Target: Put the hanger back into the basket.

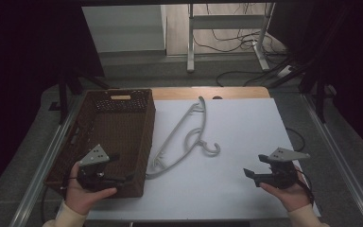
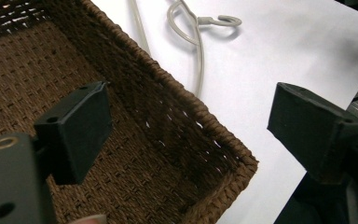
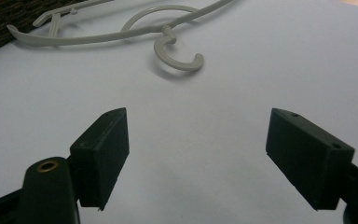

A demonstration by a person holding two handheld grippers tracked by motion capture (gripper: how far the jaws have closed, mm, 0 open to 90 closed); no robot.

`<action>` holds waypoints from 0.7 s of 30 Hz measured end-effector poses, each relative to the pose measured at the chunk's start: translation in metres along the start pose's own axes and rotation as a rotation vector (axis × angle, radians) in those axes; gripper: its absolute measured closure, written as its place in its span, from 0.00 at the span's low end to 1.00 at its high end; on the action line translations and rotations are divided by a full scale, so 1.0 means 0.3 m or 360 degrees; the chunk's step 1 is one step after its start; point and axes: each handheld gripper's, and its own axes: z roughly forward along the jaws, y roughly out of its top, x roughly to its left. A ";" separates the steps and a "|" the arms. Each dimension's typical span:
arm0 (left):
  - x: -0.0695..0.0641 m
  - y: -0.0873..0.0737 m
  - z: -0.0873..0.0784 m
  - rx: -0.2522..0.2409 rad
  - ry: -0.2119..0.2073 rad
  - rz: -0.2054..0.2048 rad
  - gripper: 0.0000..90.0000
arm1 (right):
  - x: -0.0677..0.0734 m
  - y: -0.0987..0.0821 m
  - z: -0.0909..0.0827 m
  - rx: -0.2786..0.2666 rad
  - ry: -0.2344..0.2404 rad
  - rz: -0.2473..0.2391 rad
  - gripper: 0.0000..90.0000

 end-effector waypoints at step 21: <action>0.005 -0.019 -0.007 0.0007 -0.0009 0.0022 0.09 | 0.035 0.036 0.002 0.0009 0.0045 -0.0052 0.24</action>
